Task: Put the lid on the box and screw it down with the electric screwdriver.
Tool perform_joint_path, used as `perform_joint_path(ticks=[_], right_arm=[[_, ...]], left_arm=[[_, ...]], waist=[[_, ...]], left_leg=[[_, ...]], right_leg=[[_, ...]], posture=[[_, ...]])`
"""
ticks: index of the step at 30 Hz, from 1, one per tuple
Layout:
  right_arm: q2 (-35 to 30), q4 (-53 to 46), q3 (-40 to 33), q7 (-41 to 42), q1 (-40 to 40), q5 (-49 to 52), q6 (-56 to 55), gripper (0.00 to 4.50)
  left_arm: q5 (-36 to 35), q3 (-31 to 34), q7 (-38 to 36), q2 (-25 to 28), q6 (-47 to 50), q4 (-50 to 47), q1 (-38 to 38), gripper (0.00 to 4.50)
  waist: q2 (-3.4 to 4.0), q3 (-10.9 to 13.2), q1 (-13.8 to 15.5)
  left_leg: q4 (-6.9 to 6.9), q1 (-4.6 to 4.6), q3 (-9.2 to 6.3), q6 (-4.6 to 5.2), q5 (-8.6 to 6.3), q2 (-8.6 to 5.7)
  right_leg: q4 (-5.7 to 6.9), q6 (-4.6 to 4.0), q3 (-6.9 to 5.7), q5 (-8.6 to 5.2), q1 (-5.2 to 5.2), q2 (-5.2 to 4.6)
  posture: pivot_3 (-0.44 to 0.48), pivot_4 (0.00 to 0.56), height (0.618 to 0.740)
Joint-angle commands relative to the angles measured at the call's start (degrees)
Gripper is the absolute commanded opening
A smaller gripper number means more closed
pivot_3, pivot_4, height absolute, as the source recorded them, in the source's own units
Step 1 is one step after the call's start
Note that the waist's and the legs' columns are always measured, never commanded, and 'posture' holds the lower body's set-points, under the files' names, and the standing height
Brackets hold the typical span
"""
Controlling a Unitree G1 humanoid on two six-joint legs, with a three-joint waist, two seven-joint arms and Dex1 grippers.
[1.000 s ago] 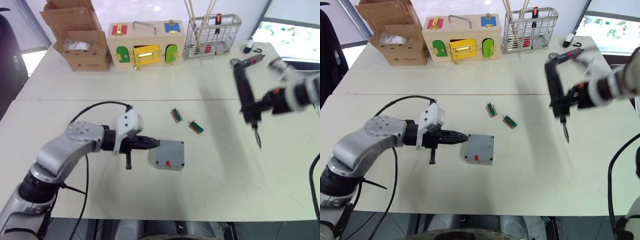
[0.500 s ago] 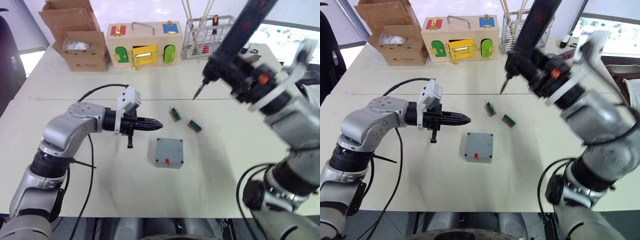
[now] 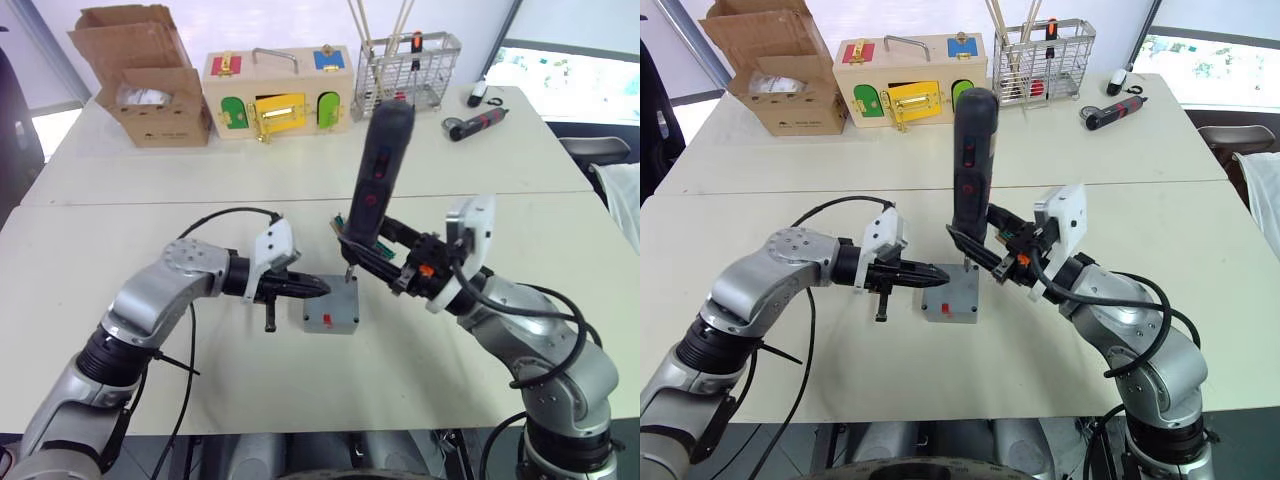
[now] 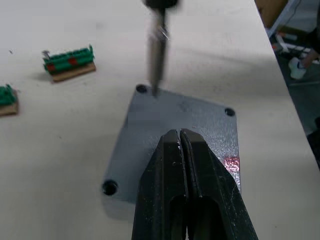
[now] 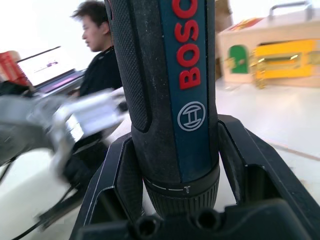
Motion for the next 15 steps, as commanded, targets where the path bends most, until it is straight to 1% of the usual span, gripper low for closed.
perform_joint_path(ticks=[1, 5, 15], right_arm=[[-0.54, -1.42, -1.14, 0.31, -0.85, -0.37, -3.30, 1.83], [-0.86, -0.42, -1.34, 0.32, -0.64, -0.23, -3.85, 1.83], [-1.48, -0.49, -0.95, 0.85, 1.34, 1.78, -3.08, 1.83]], left_arm=[[1.85, 0.10, -0.34, 0.58, -2.68, -0.70, 0.43, 0.00], [4.32, -1.21, -1.10, 0.77, -5.00, 0.37, 1.33, 0.00], [6.85, -2.40, -2.47, 0.82, -7.87, 1.08, 2.70, 0.00]], waist=[[0.00, 0.00, 0.02], [0.00, 0.00, 0.00], [-0.01, -0.01, 0.21]], left_leg=[[0.00, 0.00, 0.01, 0.01, 0.00, 0.00], [0.00, 0.01, 0.01, 0.01, 0.00, 0.00], [0.00, 0.03, 0.01, 0.08, -0.05, 0.00]], right_leg=[[0.00, 0.00, 0.00, 0.00, 0.00, -0.01], [0.00, 0.00, 0.01, 0.00, 0.00, -0.01], [0.00, 0.00, 0.01, 0.00, 0.04, -0.01]], posture=[[0.000, 0.150, 0.740], [0.000, 0.150, 0.740], [0.000, 0.150, 0.740]])
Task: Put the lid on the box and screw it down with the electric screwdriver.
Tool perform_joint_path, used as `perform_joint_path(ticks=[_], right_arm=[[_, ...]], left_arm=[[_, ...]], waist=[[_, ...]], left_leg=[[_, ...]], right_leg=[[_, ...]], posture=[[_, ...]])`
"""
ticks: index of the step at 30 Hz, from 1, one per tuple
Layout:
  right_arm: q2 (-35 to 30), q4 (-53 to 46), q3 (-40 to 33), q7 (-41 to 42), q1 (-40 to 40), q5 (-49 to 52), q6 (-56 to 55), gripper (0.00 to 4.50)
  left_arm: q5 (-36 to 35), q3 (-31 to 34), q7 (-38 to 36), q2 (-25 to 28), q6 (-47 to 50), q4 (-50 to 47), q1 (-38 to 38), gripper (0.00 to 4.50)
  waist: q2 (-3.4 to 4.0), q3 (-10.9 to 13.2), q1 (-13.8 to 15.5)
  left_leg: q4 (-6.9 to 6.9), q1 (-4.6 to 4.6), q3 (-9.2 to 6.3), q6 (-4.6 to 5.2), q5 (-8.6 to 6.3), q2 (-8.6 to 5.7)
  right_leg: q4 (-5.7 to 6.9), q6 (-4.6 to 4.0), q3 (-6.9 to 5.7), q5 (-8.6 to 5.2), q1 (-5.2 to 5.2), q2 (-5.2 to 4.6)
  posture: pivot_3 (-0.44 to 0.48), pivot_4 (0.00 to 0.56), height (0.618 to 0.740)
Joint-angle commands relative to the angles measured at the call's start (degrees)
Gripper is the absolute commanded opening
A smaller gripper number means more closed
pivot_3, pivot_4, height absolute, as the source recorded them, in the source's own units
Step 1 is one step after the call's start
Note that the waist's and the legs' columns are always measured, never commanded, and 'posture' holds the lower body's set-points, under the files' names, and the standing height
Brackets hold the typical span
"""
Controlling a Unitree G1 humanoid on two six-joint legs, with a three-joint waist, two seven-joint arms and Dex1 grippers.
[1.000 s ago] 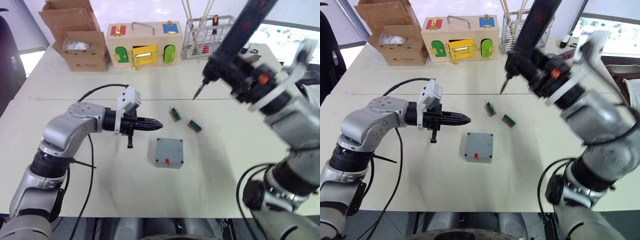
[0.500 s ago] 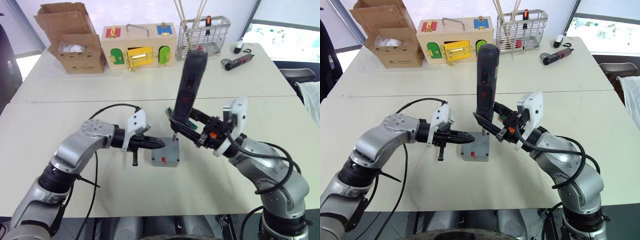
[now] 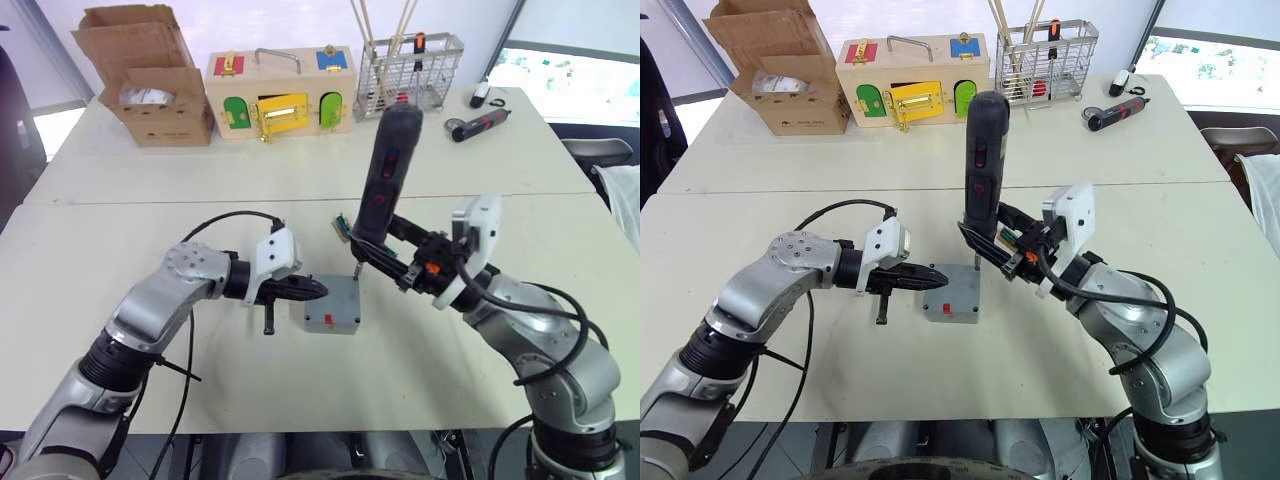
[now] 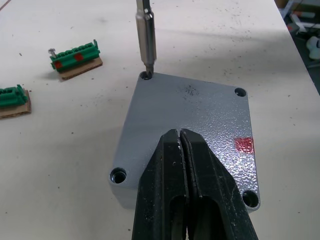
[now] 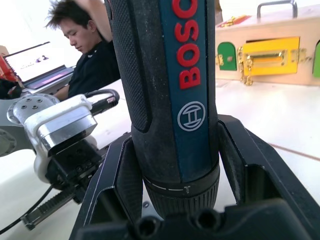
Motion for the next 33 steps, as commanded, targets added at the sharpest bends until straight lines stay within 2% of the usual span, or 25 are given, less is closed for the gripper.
perform_joint_path(ticks=[1, 9, 13, 21, 25, 30, 33], right_arm=[[0.08, -1.87, -0.58, 0.24, -0.14, 1.10, -1.81, 1.83], [-0.49, 0.05, 2.00, 1.98, 1.88, -3.02, -5.63, 1.83], [-0.71, 1.37, 3.06, 2.63, 2.25, -4.84, -7.26, 1.83], [-1.01, 3.24, 6.62, 3.25, 4.32, -8.18, -8.86, 1.83], [-0.26, 4.08, 8.00, 2.53, 5.17, -9.53, -9.75, 1.83], [-0.07, 5.43, 9.60, 3.82, 7.35, -10.79, -11.95, 1.83], [0.01, 6.66, 10.29, 4.39, 8.04, -11.56, -13.25, 1.83]], left_arm=[[1.48, -1.36, -0.86, 0.52, -0.58, 0.11, 1.03, 0.00], [1.83, -1.08, -1.11, 0.16, -0.62, 0.30, 0.47, 0.00], [2.08, -1.21, -1.15, 0.05, -0.62, 0.16, 0.50, 0.00], [4.16, -2.64, -1.40, 0.49, -2.75, 0.56, 2.02, 0.00], [4.81, -3.08, -1.31, 0.38, -3.30, 0.45, 2.73, 0.00], [3.97, -3.01, -0.79, -0.65, -2.23, 0.70, 3.63, 0.00], [5.88, -4.52, -1.17, -0.20, -3.52, 1.09, 4.00, 0.00]], waist=[[0.00, 0.00, 0.00], [-0.01, 0.00, 0.02], [0.00, 0.00, 0.14], [-0.05, -0.07, 1.01], [-0.05, -0.13, 1.02], [-0.04, -0.45, 1.04], [-0.10, -0.71, 1.03]], left_leg=[[0.00, 0.02, 0.00, -0.01, 0.00, 0.00], [-0.01, 0.23, 0.00, 0.25, -0.14, 0.00], [-0.08, 0.73, -0.03, 0.47, -0.27, 0.03], [-0.08, 0.96, -0.04, 0.48, -0.28, 0.03], [-0.31, 1.68, -0.05, 0.68, -0.40, 0.06], [-0.32, 1.69, -0.06, 0.69, -0.41, 0.07], [-0.33, 1.70, -0.07, 0.71, -0.42, 0.07]], right_leg=[[0.00, 0.00, 0.00, 0.00, 0.02, 0.00], [-0.01, 0.00, 0.00, 0.00, 0.23, 0.01], [-0.31, 0.00, -0.04, -0.01, 0.86, 0.04], [-0.42, 0.00, -0.05, -0.01, 1.16, 0.03], [-0.79, 0.00, -0.06, -0.02, 1.95, 0.05], [-0.82, 0.01, -0.06, -0.03, 1.96, 0.05], [-0.84, 0.01, -0.08, -0.03, 1.98, 0.06]], posture=[[0.000, 0.150, 0.740], [0.000, 0.150, 0.740], [0.000, 0.150, 0.740], [0.000, 0.150, 0.740], [0.000, 0.150, 0.740], [0.000, 0.150, 0.740], [0.000, 0.150, 0.740]])
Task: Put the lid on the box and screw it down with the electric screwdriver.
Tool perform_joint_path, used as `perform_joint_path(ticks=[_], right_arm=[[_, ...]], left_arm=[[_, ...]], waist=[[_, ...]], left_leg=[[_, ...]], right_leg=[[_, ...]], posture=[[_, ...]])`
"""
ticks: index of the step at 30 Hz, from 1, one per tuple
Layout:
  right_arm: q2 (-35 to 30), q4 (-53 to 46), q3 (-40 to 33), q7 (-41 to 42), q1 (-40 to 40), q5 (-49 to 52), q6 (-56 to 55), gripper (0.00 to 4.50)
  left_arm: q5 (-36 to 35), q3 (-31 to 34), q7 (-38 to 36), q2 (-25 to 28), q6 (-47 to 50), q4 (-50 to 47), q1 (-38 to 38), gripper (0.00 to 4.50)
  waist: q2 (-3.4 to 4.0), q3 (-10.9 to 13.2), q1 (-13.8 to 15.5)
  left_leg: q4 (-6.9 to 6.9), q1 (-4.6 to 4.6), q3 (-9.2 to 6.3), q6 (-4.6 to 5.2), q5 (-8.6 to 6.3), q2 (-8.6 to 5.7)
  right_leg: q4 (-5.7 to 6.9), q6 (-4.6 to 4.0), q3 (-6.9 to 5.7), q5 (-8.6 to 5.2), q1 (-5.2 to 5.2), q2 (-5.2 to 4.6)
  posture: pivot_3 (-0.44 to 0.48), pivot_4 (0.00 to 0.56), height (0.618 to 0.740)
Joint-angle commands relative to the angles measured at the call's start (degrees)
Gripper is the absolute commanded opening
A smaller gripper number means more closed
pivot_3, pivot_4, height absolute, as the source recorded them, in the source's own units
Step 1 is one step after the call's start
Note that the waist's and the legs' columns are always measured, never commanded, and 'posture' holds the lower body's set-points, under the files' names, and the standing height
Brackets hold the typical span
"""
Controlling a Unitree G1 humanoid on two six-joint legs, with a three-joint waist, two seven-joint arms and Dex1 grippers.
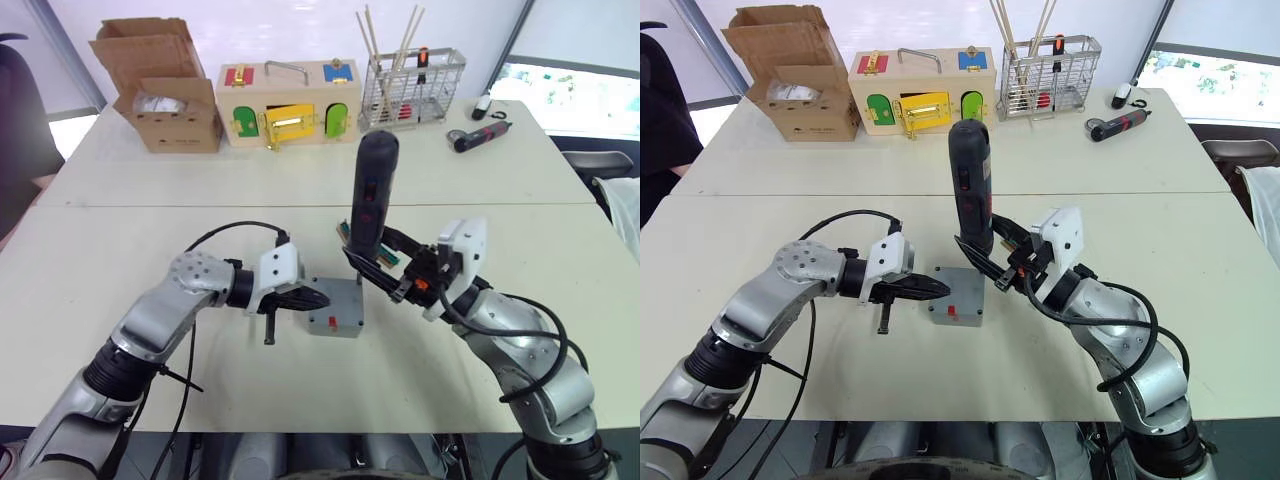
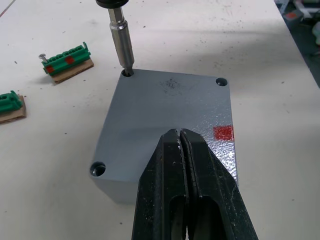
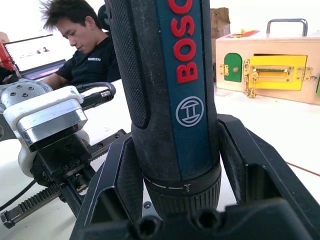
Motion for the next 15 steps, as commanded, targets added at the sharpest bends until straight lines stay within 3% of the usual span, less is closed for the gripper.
perform_joint_path(ticks=[1, 8, 11, 15], right_arm=[[-0.02, 2.88, 2.96, 1.50, 2.16, -0.75, 0.54, 1.83], [0.10, 4.31, 3.39, 2.46, 4.06, -1.48, -1.98, 1.83], [-0.03, 5.20, 3.78, 2.98, 4.68, -1.86, -2.79, 1.83], [0.07, 6.79, 4.42, 2.92, 5.11, -3.15, -3.53, 1.83]], left_arm=[[2.88, -2.84, -0.35, 0.85, 0.04, 1.23, 1.55, 0.00], [3.32, -3.31, -0.29, 0.71, -0.05, 1.49, 2.45, 0.00], [3.32, -3.46, -0.23, 0.62, 0.09, 1.29, 2.54, 0.00], [3.40, -3.55, -0.19, 0.61, 0.11, 1.30, 2.46, 0.00]], waist=[[-0.07, -0.17, -0.01], [-0.23, -0.59, 0.00], [-0.12, -0.72, -0.03], [-0.16, -0.83, -0.02]], left_leg=[[-0.01, 0.03, 0.00, 0.00, 0.00, 0.00], [-0.22, 0.33, 0.00, 0.01, -0.01, 0.00], [-0.78, 1.28, 0.02, 0.02, -0.01, 0.03], [-1.10, 1.89, 0.03, 0.08, -0.06, 0.04]], right_leg=[[0.00, 0.00, 0.00, 0.00, 0.02, 0.00], [-0.14, 0.00, 0.01, -0.01, 0.29, -0.01], [-0.74, -0.01, 0.03, -0.03, 1.22, 0.00], [-1.14, 0.01, 0.04, -0.05, 1.81, -0.01]], posture=[[0.000, 0.150, 0.740], [0.000, 0.150, 0.740], [0.000, 0.150, 0.740], [0.000, 0.150, 0.740]])
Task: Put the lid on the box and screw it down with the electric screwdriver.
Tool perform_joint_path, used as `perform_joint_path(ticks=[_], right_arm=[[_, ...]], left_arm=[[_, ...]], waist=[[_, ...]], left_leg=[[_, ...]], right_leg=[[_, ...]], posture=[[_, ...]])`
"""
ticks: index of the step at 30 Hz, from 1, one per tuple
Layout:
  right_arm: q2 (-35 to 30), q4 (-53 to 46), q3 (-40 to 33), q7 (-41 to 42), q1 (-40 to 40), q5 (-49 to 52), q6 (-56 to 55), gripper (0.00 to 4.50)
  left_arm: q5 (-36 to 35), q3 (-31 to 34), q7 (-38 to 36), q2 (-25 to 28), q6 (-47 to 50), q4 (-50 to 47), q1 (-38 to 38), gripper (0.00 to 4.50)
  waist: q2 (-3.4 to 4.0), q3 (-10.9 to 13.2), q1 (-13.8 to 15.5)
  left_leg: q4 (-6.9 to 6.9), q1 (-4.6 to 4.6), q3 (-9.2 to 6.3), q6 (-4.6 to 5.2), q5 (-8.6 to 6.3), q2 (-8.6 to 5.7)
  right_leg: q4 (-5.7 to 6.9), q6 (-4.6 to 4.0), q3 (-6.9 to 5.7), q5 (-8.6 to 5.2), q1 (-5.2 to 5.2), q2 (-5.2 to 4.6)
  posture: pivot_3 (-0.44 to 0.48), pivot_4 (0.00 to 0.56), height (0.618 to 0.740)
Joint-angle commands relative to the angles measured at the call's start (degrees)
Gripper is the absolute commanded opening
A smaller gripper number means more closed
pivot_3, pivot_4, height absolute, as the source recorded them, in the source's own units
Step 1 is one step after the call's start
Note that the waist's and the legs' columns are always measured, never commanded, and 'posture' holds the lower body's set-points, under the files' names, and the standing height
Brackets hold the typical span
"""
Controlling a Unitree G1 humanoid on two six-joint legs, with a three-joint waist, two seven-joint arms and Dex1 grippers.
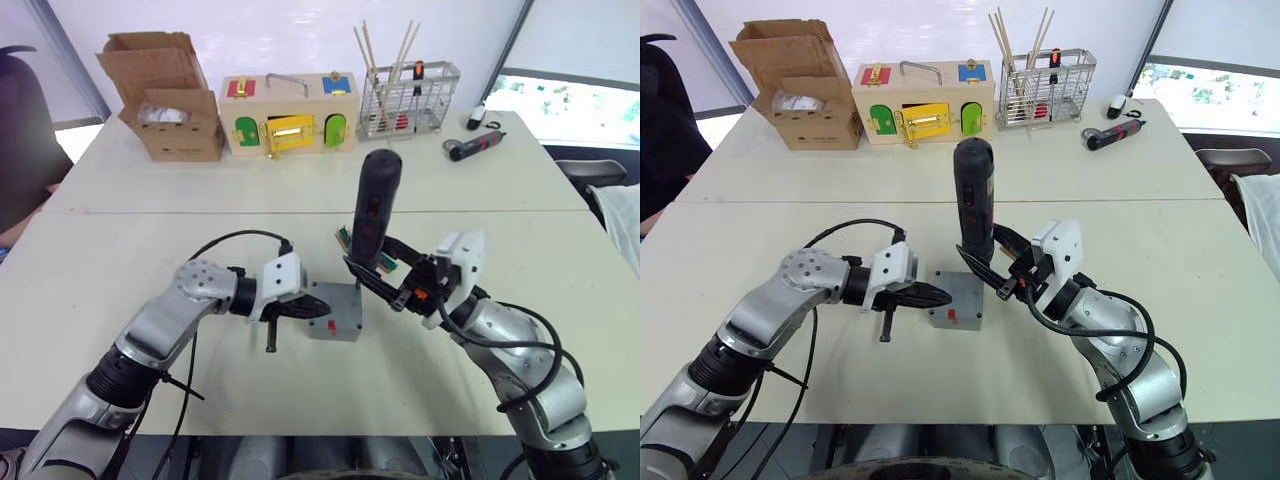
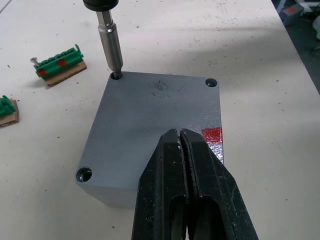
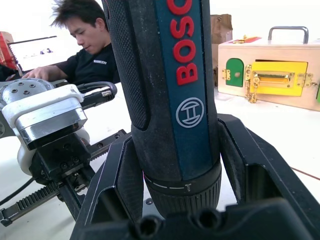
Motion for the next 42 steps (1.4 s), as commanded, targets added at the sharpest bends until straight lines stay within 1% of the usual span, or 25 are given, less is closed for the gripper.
perform_joint_path(ticks=[1, 13, 23, 27, 29, 32, 35, 38, 40, 42], right_arm=[[0.21, 4.30, 3.25, 0.86, 2.41, -1.62, 1.26, 1.83], [0.37, 8.32, 3.84, -0.78, 2.61, -5.87, -0.52, 1.83], [0.62, 6.35, 3.02, -0.19, 3.68, -4.50, -0.78, 1.83], [0.46, 3.55, 1.12, 0.09, 3.03, -2.54, -0.24, 1.83], [-0.28, 0.30, -0.89, 0.16, 0.84, 0.14, 2.07, 1.83], [-2.85, -6.71, -7.29, -1.43, -7.06, 11.78, 10.86, 1.83], [-6.08, -9.41, -11.55, -2.57, -12.40, 22.18, 18.05, 1.83], [-10.39, -8.22, -16.50, -4.26, -18.53, 35.13, 24.44, 1.83], [-12.19, -6.33, -18.45, -6.34, -21.24, 41.20, 26.95, 1.83], [-14.35, -2.34, -20.45, -9.94, -24.21, 48.36, 30.10, 1.83]], left_arm=[[1.99, -2.02, -0.14, 0.57, 1.24, 1.31, 1.07, 0.00], [2.35, -2.04, 0.32, 0.53, 1.22, 1.09, 0.89, 0.00], [2.31, -2.41, 0.39, 0.31, 1.37, 1.36, 0.64, 0.00], [2.77, -2.77, 0.47, 0.25, 1.05, 1.79, 0.88, 0.00], [2.85, -2.81, 0.44, 0.26, 1.09, 2.02, 0.85, 0.00], [2.98, -2.95, 0.39, 0.40, 1.27, 2.42, 0.96, 0.00], [3.00, -2.92, 0.34, 0.44, 1.26, 2.64, 1.01, 0.00], [2.53, -2.16, 0.37, 0.34, 1.28, 2.90, 1.00, 0.00], [1.67, -1.27, 0.40, 0.14, 1.71, 2.93, 0.87, 0.00], [-1.10, 1.49, 0.46, -0.21, 3.62, 2.81, -0.04, 0.00]], waist=[[-0.05, -0.05, 0.01], [-0.17, -0.20, 0.15], [-0.23, -0.28, 0.18], [-0.21, -0.27, 0.19], [-0.15, -0.23, 0.18], [0.09, 0.04, 0.11], [0.22, 0.18, 0.23], [0.27, 0.20, 0.13], [0.27, 0.21, 0.14], [0.25, 0.28, 0.11]], left_leg=[[-0.01, -0.01, 0.00, 0.01, -0.01, 0.00], [-0.08, 0.00, -0.02, 0.01, -0.01, 0.00], [-0.28, 0.02, -0.02, 0.01, -0.01, -0.01], [-0.39, 0.00, -0.02, 0.01, -0.01, -0.01], [-0.43, -0.01, -0.01, 0.01, -0.01, -0.01], [-0.45, -0.08, -0.01, 0.01, -0.01, -0.01], [-0.49, -0.25, -0.02, 0.01, -0.01, -0.02], [-0.53, -0.70, -0.06, 0.01, 0.00, -0.01], [-0.45, -1.04, -0.09, 0.00, 0.00, -0.01], [-0.45, -1.04, -0.08, 0.00, 0.00, -0.01]], right_leg=[[-0.01, 0.01, 0.00, -0.01, -0.01, 0.00], [-0.07, 0.01, 0.02, -0.02, 0.00, -0.06], [-0.21, 0.01, 0.02, -0.02, 0.00, -0.11], [-0.33, 0.01, 0.02, -0.02, 0.00, -0.12], [-0.39, 0.01, 0.02, -0.02, -0.01, -0.13], [-0.45, 0.00, 0.03, -0.01, -0.04, -0.16], [-0.46, 0.00, 0.02, 0.00, -0.21, -0.18], [-0.52, 0.00, -0.01, 0.00, -0.60, -0.16], [-0.51, 0.01, -0.05, 0.01, -0.91, -0.18], [-0.52, 0.01, -0.06, 0.01, -0.90, -0.19]], posture=[[0.000, 0.150, 0.740], [0.000, 0.150, 0.740], [0.000, 0.150, 0.740], [0.000, 0.150, 0.740], [0.000, 0.150, 0.740], [0.000, 0.150, 0.740], [0.000, 0.150, 0.740], [0.000, 0.150, 0.740], [0.000, 0.150, 0.740], [0.000, 0.150, 0.740]])
